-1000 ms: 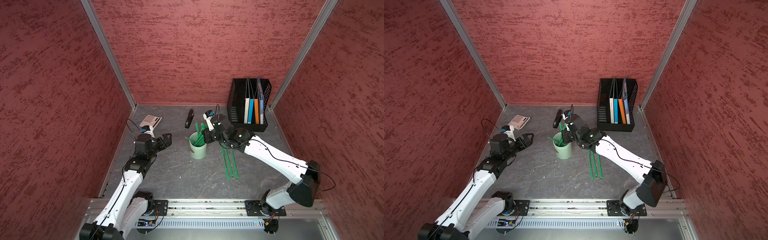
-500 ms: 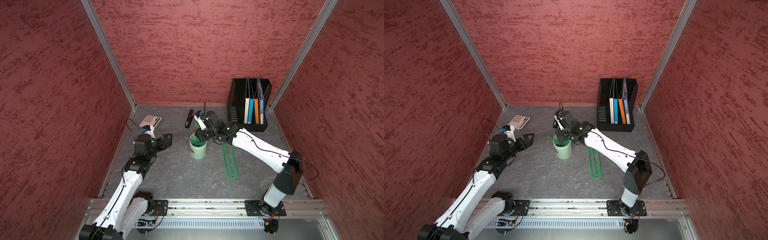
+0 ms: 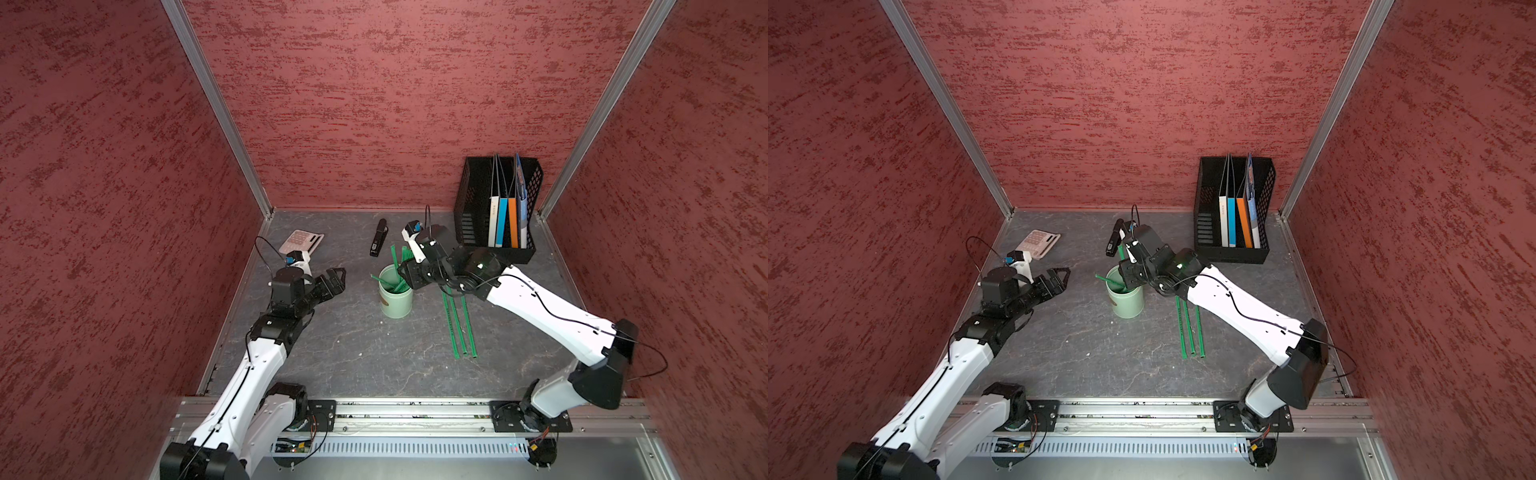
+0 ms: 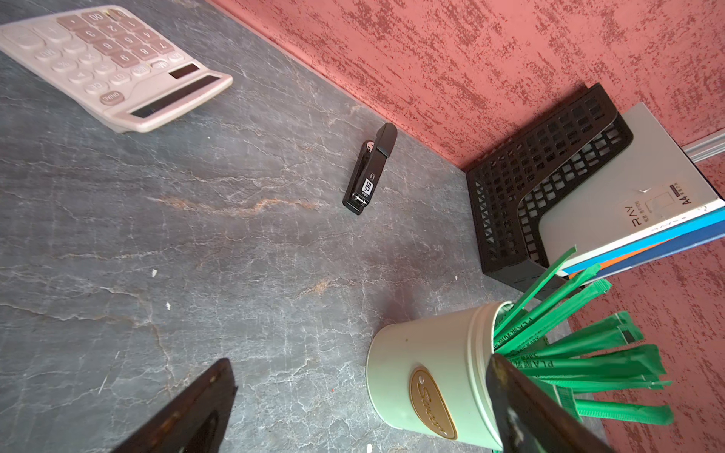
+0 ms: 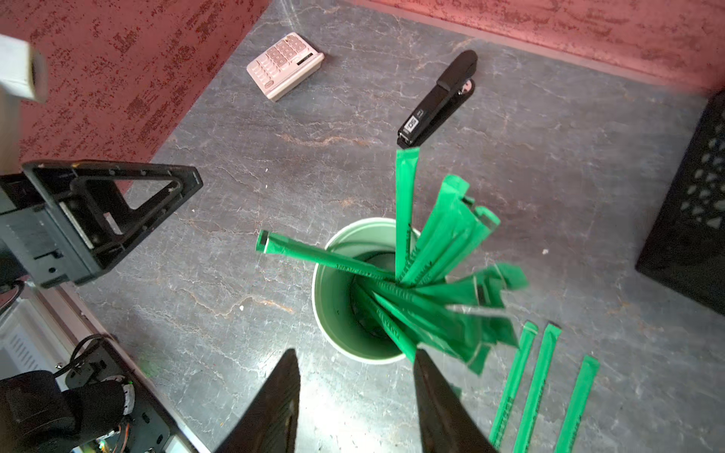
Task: Take the straws out of the storage container
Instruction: Pick up the straw from the container.
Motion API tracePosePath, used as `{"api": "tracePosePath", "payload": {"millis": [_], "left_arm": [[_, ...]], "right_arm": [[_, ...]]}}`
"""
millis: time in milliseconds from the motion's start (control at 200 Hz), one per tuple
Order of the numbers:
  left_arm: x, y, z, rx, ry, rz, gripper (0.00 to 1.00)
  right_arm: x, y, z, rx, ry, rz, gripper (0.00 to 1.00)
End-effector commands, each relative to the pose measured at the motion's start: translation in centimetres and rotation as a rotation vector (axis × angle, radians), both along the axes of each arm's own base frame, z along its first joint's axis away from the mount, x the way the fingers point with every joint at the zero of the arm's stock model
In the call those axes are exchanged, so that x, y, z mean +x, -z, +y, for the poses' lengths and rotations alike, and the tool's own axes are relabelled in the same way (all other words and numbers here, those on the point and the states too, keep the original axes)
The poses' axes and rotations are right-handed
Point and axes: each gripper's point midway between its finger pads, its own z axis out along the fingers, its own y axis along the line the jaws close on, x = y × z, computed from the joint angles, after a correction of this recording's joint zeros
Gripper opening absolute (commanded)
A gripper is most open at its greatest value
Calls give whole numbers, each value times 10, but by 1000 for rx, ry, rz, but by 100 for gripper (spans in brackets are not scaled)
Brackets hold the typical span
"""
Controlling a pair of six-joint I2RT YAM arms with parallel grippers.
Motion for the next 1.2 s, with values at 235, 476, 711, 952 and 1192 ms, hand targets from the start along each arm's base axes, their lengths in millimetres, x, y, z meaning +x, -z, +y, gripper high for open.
{"api": "tracePosePath", "payload": {"millis": [235,476,711,952,1192], "left_arm": [[1,-5,-3,-8,16,-29,100],[2,-3,-5,-14,21,-24,100],[0,0,-4,-12,16,-17,100],[1,-1,-3,-6,16,-18,100],[1,0,-3,-4,13,-16,100]], "right_arm": [[-13,41,-15,65,222,109,40],[-13,49,-27,54,276,100,40],[2,55,-23,92,290,76,37],[14,63,-19,95,283,74,31],[20,63,-20,100,282,82,16]]}}
